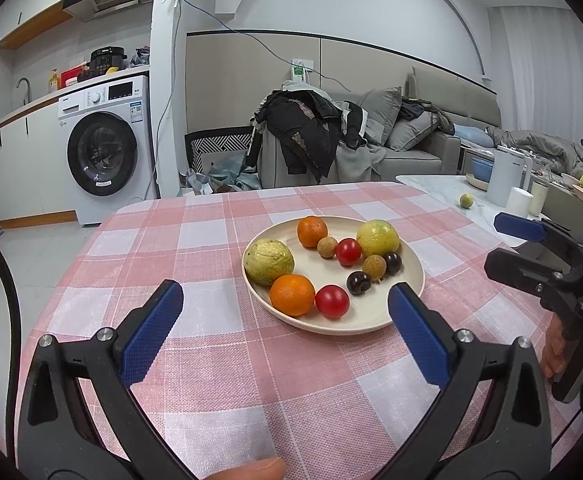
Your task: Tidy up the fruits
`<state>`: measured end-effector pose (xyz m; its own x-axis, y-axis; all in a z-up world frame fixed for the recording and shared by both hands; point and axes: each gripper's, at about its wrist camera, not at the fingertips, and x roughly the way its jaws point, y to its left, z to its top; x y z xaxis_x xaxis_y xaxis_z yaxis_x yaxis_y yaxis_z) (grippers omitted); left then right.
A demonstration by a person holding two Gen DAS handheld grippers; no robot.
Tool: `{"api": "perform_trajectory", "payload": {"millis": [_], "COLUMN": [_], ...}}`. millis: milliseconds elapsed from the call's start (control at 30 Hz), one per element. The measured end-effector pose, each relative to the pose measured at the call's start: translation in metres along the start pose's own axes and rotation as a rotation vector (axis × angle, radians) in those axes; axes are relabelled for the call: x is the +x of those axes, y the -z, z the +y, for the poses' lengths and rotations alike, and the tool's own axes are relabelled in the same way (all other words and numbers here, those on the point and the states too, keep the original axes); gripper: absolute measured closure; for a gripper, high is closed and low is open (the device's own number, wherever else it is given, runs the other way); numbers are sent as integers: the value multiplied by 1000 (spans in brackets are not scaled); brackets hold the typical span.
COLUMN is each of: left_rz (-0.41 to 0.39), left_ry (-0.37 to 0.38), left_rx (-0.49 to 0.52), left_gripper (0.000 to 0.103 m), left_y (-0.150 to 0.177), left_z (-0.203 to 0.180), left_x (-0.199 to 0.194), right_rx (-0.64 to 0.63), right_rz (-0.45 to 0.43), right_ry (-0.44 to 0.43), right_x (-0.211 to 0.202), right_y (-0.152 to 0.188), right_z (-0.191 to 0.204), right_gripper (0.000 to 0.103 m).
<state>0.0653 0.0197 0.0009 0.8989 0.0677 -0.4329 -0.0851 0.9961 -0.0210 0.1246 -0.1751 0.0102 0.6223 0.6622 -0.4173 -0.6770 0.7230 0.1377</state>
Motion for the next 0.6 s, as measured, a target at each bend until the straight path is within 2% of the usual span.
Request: {"api": "perform_trajectory", "payload": {"millis": [600], "left_rz": [1], "left_ry": [-2], "left_rx": [-2], "left_gripper": [1], "left_y": [0], "left_z": [1], "left_x": [0], "right_rx": [-1], "right_rz": [1], "right_ry": [-1], "right_x": [-1], "right_y": [0], "right_z": [0], "right_gripper": [0]}}
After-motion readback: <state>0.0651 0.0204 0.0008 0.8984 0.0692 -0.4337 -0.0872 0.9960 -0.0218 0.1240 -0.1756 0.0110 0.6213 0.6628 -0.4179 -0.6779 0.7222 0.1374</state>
